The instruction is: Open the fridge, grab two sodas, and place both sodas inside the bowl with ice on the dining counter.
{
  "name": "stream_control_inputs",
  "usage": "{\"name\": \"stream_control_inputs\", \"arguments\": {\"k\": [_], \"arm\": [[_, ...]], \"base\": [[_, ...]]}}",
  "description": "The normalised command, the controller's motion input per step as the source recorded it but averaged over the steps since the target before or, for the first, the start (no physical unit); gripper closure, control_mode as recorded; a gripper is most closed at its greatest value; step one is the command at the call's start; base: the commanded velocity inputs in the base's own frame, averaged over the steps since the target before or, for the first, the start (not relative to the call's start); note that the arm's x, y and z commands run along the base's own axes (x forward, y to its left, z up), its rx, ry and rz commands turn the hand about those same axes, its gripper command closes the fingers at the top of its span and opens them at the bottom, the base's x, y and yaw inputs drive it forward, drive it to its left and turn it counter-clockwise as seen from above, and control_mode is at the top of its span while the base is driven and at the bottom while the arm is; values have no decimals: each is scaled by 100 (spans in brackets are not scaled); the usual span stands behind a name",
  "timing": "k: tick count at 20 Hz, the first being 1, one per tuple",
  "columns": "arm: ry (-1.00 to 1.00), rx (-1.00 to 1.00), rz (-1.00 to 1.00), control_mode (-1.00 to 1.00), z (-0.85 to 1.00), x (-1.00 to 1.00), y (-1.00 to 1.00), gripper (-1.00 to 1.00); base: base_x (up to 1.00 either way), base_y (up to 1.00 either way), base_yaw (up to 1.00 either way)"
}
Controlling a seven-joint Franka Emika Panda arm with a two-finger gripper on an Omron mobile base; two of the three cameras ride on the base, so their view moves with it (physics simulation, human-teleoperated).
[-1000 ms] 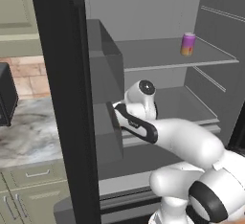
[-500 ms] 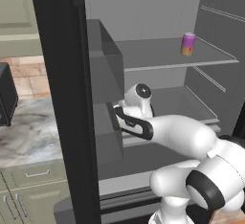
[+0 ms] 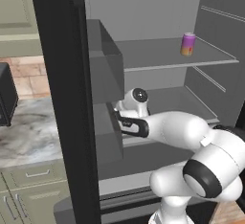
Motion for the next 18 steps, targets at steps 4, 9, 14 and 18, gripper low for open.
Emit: {"name": "stream_control_inputs", "arguments": {"k": [4, 9, 14, 18], "arm": [[0, 0, 0, -100, -27, 1, 5, 100], [0, 0, 0, -100, -3, 0, 0, 100], [0, 0, -1, -100, 0, 0, 0, 100], [-5, 4, -2, -100, 0, -7, -5, 100]], "base": [[0, 0, 0], [0, 0, 0], [0, 0, 0], [0, 0, 0]]}}
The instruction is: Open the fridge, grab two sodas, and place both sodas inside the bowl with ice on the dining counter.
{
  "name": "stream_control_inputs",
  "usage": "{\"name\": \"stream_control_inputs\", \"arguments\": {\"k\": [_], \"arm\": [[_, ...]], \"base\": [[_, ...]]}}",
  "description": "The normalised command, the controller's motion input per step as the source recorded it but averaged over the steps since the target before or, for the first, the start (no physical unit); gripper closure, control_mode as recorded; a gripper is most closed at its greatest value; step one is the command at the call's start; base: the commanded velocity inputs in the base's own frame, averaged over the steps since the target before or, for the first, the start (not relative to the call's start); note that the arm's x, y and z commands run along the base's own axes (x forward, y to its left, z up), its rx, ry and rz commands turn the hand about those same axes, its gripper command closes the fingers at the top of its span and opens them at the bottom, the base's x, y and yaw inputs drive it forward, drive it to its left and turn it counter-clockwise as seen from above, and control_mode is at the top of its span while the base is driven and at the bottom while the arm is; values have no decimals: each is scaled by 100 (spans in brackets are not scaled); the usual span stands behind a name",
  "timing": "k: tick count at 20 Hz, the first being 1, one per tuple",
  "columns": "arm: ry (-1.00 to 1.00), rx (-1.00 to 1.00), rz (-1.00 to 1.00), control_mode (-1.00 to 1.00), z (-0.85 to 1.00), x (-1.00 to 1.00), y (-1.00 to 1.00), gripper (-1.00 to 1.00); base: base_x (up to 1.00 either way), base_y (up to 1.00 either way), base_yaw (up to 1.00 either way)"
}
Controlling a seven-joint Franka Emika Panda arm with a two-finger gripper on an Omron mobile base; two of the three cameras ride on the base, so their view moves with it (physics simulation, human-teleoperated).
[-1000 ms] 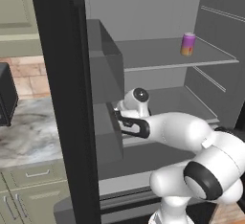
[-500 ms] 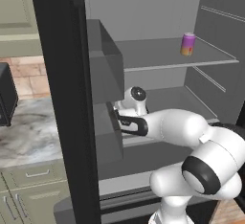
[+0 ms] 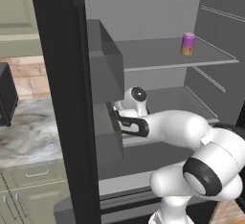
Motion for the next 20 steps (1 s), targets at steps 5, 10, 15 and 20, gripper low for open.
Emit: {"name": "stream_control_inputs", "arguments": {"k": [5, 10, 15, 20], "arm": [[-8, 8, 0, -100, 0, -31, -18, 100], [-12, 7, 0, -100, 22, -65, -45, 100], [-3, 0, -1, -100, 88, -56, -30, 100], [15, 2, -14, -100, 78, -58, -58, 100]], "base": [[0, 0, 0], [0, 0, 0], [0, 0, 0], [0, 0, 0]]}}
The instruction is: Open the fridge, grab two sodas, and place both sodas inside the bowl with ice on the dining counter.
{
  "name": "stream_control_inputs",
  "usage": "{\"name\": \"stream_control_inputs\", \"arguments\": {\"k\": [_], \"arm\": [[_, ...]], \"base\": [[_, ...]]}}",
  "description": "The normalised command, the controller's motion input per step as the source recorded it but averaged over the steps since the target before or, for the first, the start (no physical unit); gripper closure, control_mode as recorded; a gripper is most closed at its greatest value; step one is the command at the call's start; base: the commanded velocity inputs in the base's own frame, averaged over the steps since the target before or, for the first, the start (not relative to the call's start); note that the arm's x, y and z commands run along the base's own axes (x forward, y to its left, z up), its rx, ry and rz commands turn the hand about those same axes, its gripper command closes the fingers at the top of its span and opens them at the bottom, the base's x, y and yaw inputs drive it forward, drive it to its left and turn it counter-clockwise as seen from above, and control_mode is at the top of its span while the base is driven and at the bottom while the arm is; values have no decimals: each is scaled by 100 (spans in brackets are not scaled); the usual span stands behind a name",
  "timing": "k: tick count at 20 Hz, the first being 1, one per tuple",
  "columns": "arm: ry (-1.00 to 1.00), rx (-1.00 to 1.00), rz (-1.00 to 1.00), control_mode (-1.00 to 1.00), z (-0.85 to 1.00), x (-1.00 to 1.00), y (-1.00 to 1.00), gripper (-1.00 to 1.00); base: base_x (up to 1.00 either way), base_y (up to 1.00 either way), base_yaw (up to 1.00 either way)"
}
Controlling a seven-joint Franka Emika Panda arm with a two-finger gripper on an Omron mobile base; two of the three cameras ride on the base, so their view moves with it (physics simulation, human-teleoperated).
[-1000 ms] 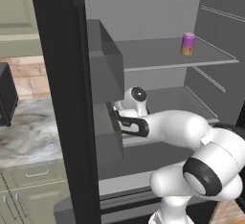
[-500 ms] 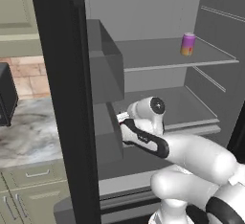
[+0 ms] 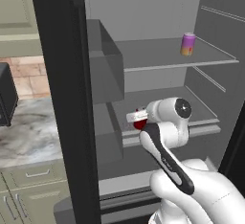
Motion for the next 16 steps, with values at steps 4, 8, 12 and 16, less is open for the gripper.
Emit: {"name": "stream_control_inputs", "arguments": {"k": [4, 8, 12, 16], "arm": [[3, 0, -11, -100, 58, -71, -55, 100], [0, 0, -4, -100, 72, -79, -48, 100], [-2, 0, -4, -100, 67, -83, -42, 100], [-5, 0, -6, -100, 32, -89, -31, 100]], "base": [[0, 0, 0], [0, 0, 0], [0, 0, 0], [0, 0, 0]]}}
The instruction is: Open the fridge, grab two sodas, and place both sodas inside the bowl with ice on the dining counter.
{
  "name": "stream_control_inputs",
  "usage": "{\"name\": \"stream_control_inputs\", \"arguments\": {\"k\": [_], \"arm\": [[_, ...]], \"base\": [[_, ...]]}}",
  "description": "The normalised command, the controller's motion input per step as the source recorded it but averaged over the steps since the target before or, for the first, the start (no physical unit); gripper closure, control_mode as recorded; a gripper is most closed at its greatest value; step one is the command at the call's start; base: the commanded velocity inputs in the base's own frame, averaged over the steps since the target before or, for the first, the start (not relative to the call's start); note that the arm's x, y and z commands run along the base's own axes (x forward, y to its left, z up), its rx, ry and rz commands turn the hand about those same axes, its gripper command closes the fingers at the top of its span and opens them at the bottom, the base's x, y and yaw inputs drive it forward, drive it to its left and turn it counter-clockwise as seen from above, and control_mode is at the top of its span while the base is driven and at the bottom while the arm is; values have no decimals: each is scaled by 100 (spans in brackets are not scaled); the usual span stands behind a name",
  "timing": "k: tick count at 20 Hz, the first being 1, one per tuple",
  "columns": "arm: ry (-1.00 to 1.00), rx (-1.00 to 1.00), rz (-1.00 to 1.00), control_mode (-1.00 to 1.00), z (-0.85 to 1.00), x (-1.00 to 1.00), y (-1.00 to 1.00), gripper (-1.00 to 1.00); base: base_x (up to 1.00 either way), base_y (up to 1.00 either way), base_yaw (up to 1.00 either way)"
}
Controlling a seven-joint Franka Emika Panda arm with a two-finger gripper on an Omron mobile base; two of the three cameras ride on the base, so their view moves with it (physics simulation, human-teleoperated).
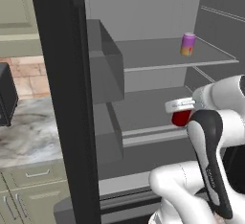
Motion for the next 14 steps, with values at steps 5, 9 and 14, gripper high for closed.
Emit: {"name": "stream_control_inputs", "arguments": {"k": [5, 9, 14], "arm": [[-10, 0, -6, -100, 30, -77, -17, 100], [-18, 0, -9, -100, 26, -66, 0, 100], [-8, 0, -2, -100, 1, -23, 0, 100]], "base": [[0, 0, 0], [0, 0, 0], [0, 0, 0]]}}
